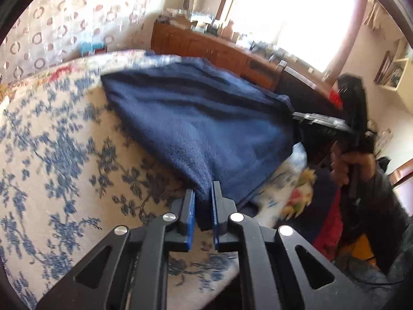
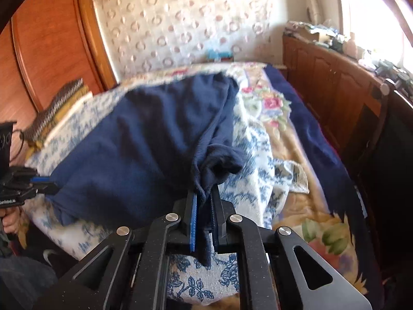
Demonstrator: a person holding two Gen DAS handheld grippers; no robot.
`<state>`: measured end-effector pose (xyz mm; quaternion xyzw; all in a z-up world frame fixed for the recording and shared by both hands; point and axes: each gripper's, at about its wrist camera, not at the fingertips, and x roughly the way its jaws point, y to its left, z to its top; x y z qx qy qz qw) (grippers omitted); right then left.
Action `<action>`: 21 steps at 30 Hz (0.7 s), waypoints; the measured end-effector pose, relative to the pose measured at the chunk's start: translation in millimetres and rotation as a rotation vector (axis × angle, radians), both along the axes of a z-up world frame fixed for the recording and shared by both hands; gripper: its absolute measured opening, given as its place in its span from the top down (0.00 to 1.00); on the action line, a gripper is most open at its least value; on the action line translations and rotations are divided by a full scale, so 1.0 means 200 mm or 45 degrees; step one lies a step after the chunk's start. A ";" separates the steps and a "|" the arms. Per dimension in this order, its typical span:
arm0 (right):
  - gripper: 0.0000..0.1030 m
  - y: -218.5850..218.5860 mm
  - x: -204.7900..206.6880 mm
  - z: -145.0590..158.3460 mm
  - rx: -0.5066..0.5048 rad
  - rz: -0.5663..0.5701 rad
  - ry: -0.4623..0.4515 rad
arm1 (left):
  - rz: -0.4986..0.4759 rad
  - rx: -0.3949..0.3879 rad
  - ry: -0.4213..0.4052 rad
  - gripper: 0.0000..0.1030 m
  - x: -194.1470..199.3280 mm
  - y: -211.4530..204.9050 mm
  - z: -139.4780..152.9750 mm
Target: Fold small clothes
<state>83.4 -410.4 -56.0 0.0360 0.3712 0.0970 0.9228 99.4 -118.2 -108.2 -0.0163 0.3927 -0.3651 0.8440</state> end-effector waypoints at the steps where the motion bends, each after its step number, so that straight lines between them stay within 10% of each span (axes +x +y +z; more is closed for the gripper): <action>1: 0.94 0.00 -0.02 0.03 0.015 -0.002 -0.026 | -0.002 -0.017 -0.018 0.94 -0.02 0.01 0.04; 11: 0.94 0.04 -0.02 0.16 0.117 0.054 -0.100 | 0.061 -0.078 -0.083 0.94 0.02 0.09 0.16; 21: 0.94 0.06 0.41 0.35 0.073 0.045 -0.207 | 0.210 -0.057 -0.192 0.93 0.51 0.08 0.33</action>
